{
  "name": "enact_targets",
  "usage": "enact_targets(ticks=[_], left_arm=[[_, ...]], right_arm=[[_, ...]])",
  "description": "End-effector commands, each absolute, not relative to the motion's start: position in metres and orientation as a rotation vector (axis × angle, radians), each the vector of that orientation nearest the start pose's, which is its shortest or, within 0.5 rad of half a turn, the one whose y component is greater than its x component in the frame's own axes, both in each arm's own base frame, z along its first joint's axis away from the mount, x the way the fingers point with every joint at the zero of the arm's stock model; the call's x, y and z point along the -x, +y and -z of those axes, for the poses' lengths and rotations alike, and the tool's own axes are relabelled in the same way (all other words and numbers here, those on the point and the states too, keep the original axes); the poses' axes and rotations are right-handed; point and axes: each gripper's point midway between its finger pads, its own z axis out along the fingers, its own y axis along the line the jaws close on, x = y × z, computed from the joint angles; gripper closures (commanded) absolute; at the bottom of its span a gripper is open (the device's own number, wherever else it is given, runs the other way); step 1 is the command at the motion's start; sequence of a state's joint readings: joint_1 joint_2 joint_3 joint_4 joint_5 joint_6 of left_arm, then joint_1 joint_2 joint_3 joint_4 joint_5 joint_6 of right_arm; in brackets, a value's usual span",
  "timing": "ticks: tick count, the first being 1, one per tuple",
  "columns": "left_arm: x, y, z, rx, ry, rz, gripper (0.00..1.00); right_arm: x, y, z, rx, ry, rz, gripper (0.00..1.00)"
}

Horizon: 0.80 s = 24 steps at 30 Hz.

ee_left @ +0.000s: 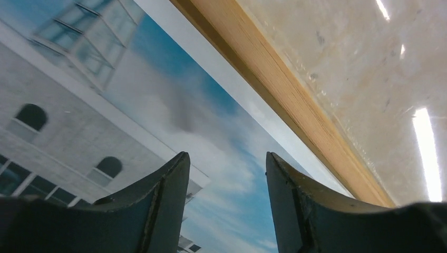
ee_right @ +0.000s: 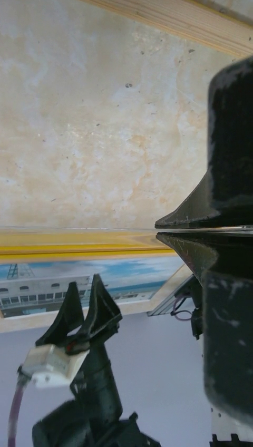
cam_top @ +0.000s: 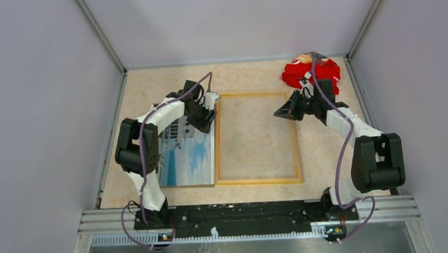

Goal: Put the photo into the frame
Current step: Place the photo frame item in the photo frame.

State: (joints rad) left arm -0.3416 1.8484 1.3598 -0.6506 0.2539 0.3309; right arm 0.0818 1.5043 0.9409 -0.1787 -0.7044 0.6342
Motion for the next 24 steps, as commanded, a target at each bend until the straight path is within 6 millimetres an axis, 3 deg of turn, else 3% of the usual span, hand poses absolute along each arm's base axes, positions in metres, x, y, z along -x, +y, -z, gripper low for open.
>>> enact_targets(ticks=[1,9,15,18,24], left_arm=[[-0.368,-0.173,-0.057,-0.955,2.482,0.360,0.40],[-0.359,-0.186,-0.054,-0.981,2.491,0.441,0.60],[-0.357,-0.193,-0.046,-0.987,2.526,0.475,0.69],[-0.357,-0.197,-0.044,-0.984,2.545,0.485,0.78],[-0.357,-0.210,-0.043,-1.024,2.530,0.451,0.80]], right_arm=[[-0.350,0.162,-0.185,-0.208,2.217,-1.192,1.00],[-0.331,0.167,-0.199,-0.153,2.148,-1.248,1.00],[-0.316,0.168,-0.196,-0.107,2.129,-1.267,1.00],[-0.311,0.165,-0.191,-0.115,2.153,-1.242,1.00],[-0.302,0.158,-0.183,-0.158,2.180,-1.177,1.00]])
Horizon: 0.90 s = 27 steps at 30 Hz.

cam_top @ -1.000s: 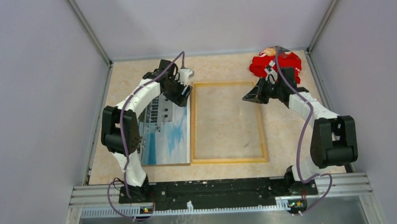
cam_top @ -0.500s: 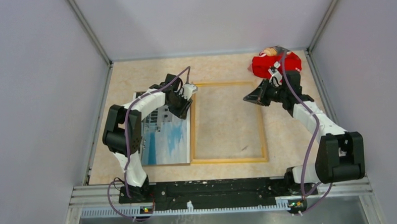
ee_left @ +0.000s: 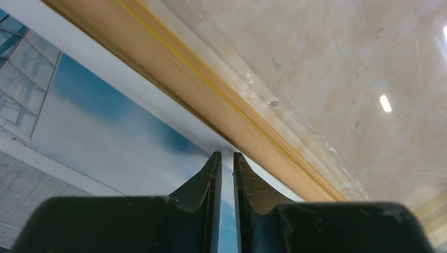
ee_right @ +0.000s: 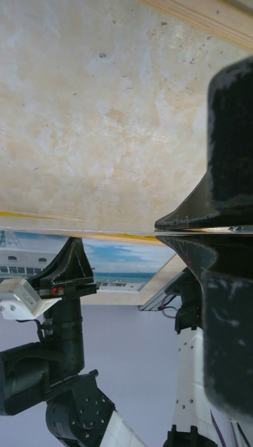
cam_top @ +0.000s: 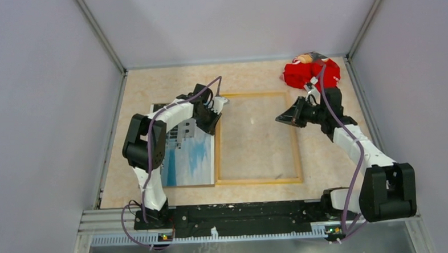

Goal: Put the photo into the frame
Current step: Place the photo frame item in the photo frame.

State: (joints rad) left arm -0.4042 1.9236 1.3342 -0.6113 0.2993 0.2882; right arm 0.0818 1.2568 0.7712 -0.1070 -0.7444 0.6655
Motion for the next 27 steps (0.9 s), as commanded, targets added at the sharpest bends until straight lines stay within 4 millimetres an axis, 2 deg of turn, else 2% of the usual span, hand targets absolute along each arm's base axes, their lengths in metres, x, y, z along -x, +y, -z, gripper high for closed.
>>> enact_targets(ticks=[1,9,13,16,18,21,23,27], left_arm=[[-0.356,-0.213,-0.042,-1.033,2.533,0.453,0.80],[-0.352,-0.228,-0.036,-1.072,2.530,0.474,0.80],[-0.355,-0.230,-0.041,-1.071,2.523,0.457,0.80],[-0.358,-0.225,-0.052,-1.060,2.506,0.428,0.79],[-0.362,-0.220,-0.066,-1.036,2.484,0.421,0.74],[-0.365,-0.213,-0.082,-1.010,2.458,0.431,0.58],[-0.363,-0.210,-0.083,-1.004,2.465,0.431,0.53],[-0.352,-0.209,-0.072,-0.981,2.517,0.482,0.52]], right_arm=[[-0.300,0.157,-0.182,-0.168,2.184,-1.169,1.00],[-0.281,0.150,-0.175,-0.219,2.163,-1.127,1.00],[-0.285,0.150,-0.191,-0.196,2.116,-1.127,1.00],[-0.293,0.154,-0.208,-0.156,2.075,-1.159,1.00],[-0.299,0.158,-0.217,-0.131,2.049,-1.188,1.00],[-0.308,0.161,-0.234,-0.081,1.982,-1.201,1.00],[-0.313,0.161,-0.237,-0.071,1.971,-1.204,1.00],[-0.324,0.165,-0.240,-0.069,1.956,-1.239,1.00]])
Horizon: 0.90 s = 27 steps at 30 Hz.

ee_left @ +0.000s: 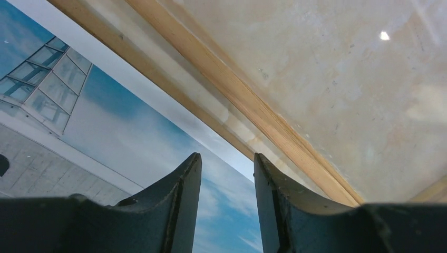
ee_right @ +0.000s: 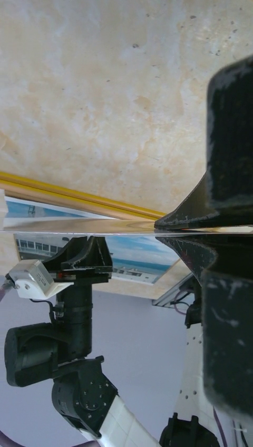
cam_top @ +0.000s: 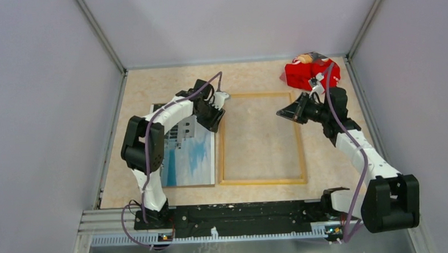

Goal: Put the photo into the frame
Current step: Place the photo frame item in the photo frame.

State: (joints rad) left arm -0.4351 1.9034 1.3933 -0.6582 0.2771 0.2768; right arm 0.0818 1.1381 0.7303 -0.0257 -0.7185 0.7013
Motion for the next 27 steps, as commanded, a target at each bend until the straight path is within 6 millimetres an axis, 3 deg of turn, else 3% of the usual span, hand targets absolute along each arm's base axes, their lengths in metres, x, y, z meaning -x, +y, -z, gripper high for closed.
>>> enact_targets(ticks=[1,12,27], left_arm=[[-0.348,-0.210,-0.069,-0.980,2.528,0.500,0.52],[-0.321,-0.218,-0.048,-0.985,2.575,0.656,0.59],[-0.318,-0.215,-0.042,-1.003,2.584,0.643,0.64]], right_arm=[[-0.327,0.165,-0.239,-0.073,1.952,-1.242,1.00],[-0.339,0.165,-0.229,-0.092,1.953,-1.233,1.00],[-0.347,0.158,-0.216,-0.138,1.959,-1.197,1.00]])
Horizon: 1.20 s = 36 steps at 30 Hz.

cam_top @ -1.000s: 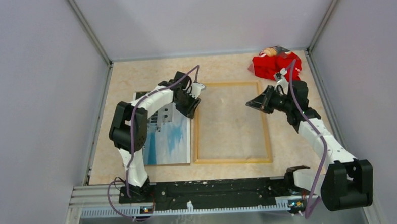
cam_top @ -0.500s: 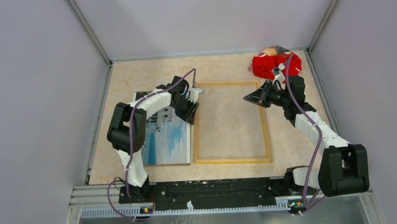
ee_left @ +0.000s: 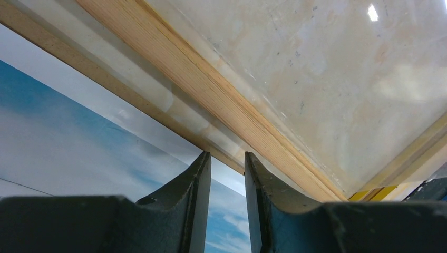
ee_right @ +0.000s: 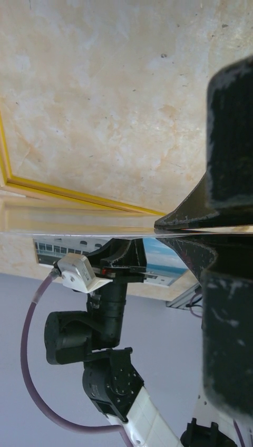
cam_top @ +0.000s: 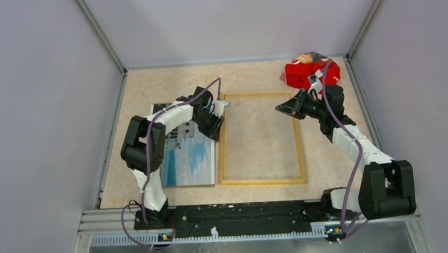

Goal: Put the photo into the frame
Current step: Place the photo frame item in the photo frame.

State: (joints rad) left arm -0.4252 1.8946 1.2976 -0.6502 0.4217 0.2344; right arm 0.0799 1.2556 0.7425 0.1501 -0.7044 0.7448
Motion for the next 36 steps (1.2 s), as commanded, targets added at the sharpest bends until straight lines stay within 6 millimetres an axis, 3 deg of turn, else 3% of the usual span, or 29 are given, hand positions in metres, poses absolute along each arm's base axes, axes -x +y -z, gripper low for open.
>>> enact_targets(ticks=[1,19,30,36], left_arm=[[-0.318,-0.214,-0.042,-1.006,2.584,0.639,0.64],[-0.312,-0.221,-0.034,-1.001,2.587,0.680,0.71],[-0.311,-0.220,-0.031,-1.003,2.591,0.682,0.78],[-0.309,-0.221,-0.031,-1.004,2.589,0.686,0.80]], right_arm=[[-0.346,0.159,-0.215,-0.140,1.962,-1.201,1.00],[-0.339,0.161,-0.180,-0.348,2.056,-1.294,1.00],[-0.341,0.169,-0.196,-0.425,2.022,-1.427,1.00],[-0.344,0.167,-0.190,-0.487,2.042,-1.422,1.00]])
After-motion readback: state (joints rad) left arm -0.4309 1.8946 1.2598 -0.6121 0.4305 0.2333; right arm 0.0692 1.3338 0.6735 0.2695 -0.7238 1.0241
